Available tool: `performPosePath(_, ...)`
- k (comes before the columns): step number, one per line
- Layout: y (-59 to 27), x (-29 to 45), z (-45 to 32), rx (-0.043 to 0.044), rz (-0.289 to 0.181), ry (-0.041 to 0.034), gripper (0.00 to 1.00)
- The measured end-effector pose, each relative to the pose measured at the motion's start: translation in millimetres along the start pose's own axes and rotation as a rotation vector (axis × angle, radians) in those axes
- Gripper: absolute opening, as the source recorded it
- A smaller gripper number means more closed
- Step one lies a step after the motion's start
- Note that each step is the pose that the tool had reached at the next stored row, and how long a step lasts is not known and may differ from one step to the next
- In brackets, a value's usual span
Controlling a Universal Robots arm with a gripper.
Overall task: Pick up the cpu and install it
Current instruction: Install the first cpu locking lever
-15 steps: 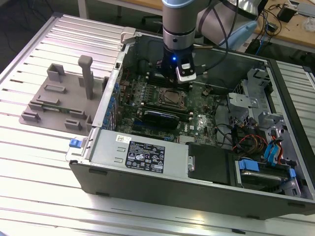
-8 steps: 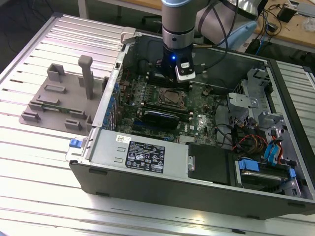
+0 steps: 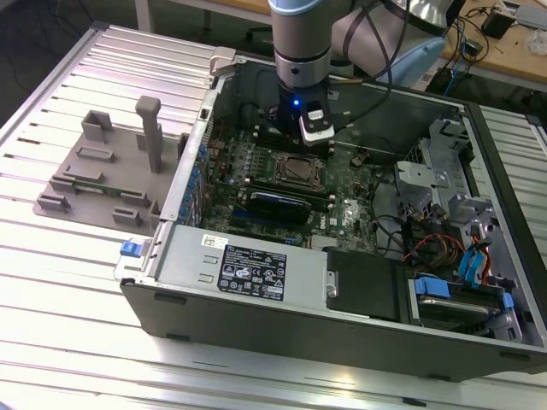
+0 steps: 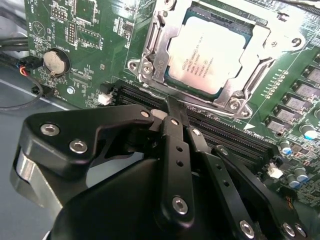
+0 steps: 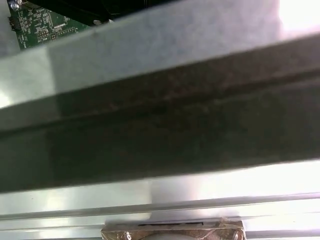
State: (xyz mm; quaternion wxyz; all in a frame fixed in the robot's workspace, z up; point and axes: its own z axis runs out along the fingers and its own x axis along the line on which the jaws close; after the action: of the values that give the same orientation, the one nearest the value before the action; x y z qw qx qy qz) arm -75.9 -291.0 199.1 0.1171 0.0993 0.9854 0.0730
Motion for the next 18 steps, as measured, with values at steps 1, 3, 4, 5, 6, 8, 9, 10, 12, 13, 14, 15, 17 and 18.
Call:
performPosePath(1,-0.3,0.1,0.4,-0.0003,0.000,-0.0010,0.11)
performPosePath(3,-2.1,0.0,1.4,-0.0002,0.000,-0.0023,0.11)
performPosePath(4,-2.1,0.0,1.4,0.0000,0.000,-0.0023,0.11)
performPosePath(5,-2.2,0.1,1.5,0.0001,0.001,-0.0023,0.11)
performPosePath(6,-2.4,0.0,1.7,0.0000,0.001,-0.0024,0.11)
performPosePath(8,-2.7,-1.4,2.0,0.0005,0.003,-0.0026,0.11)
performPosePath(9,-2.8,-2.5,2.3,0.0008,0.004,-0.0029,0.11)
performPosePath(10,-2.9,-3.3,2.5,0.0008,0.005,-0.0031,0.11)
performPosePath(12,-3.0,-5.9,3.1,0.0016,0.007,-0.0035,0.11)
performPosePath(13,-3.0,-6.7,3.2,0.0017,0.008,-0.0036,0.11)
performPosePath(14,-3.2,-8.5,3.6,0.0020,0.010,-0.0040,0.11)
performPosePath(15,-3.2,-8.6,3.7,0.0005,0.010,-0.0038,0.11)
performPosePath(17,-2.9,-9.0,1.7,0.0006,0.010,-0.0037,0.11)
performPosePath(18,-2.7,-9.3,0.3,0.0008,0.010,-0.0037,0.11)
